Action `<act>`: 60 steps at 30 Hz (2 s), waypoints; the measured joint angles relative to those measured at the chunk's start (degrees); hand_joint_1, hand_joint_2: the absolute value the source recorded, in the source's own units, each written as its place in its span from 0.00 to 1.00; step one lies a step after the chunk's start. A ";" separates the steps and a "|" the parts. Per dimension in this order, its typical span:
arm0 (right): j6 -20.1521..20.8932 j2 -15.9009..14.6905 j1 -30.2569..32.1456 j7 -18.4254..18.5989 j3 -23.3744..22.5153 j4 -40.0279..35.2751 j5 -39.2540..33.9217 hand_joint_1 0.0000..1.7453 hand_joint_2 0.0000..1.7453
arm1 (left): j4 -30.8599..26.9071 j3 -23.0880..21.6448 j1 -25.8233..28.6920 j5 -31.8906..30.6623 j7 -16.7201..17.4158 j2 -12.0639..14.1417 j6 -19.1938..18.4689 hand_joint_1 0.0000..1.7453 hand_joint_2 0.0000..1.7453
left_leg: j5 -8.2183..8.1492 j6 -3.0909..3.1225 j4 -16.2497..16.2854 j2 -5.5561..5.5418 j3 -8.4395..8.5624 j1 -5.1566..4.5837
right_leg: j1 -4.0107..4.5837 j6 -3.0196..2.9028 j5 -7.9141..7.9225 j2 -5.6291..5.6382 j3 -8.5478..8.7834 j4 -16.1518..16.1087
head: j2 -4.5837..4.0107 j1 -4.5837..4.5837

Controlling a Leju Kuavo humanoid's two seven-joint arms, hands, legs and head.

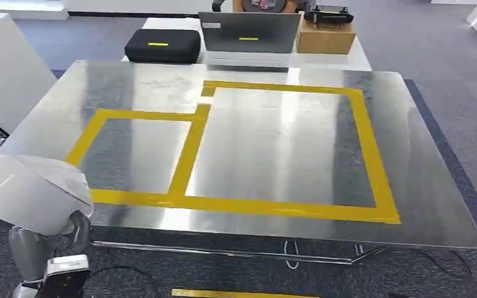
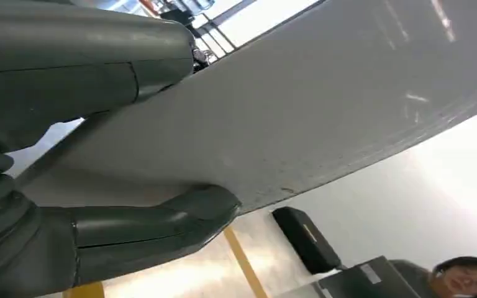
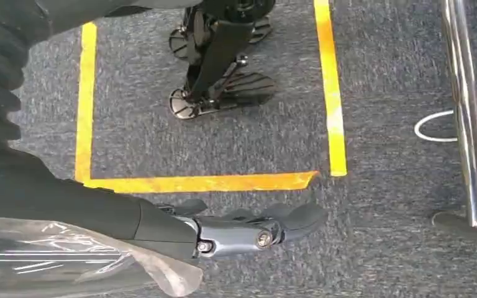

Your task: Take the parts from the cabinet and place them on the table.

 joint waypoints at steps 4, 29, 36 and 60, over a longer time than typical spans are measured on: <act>0.26 0.02 -0.12 -0.04 -0.09 -0.02 0.68 0.00 1.00 | 0.09 0.26 -0.08 -1.03 1.75 0.22 -1.38 1.00 1.00 | -0.06 0.56 0.00 -0.09 0.03 -0.17 | 0.06 0.26 0.59 0.05 0.37 -0.79 | 0.00 0.00; -0.22 0.07 -1.22 1.22 3.24 1.36 6.93 0.00 1.00 | 17.54 25.07 -11.79 -9.17 12.33 21.51 -16.55 1.00 1.00 | -0.03 0.74 -0.17 -0.15 0.23 -0.01 | 0.10 3.01 0.50 -0.07 0.43 -1.06 | 0.00 -0.07; 0.83 -0.31 -1.08 2.84 3.24 1.46 6.45 0.00 1.00 | 29.46 19.06 -22.93 -20.30 19.19 22.40 -16.44 1.00 1.00 | 0.07 0.68 -0.14 -0.12 0.17 -0.06 | 0.05 3.17 0.71 0.12 1.13 -1.02 | 0.00 -0.04; -0.44 -0.28 -1.95 3.76 5.62 2.38 9.97 0.00 1.00 | 45.46 1.84 -38.51 -34.27 25.03 18.32 -19.54 1.00 1.00 | 0.07 0.69 -0.12 -0.12 0.16 -0.10 | 0.02 3.22 0.72 0.10 1.03 -1.01 | 0.00 -0.04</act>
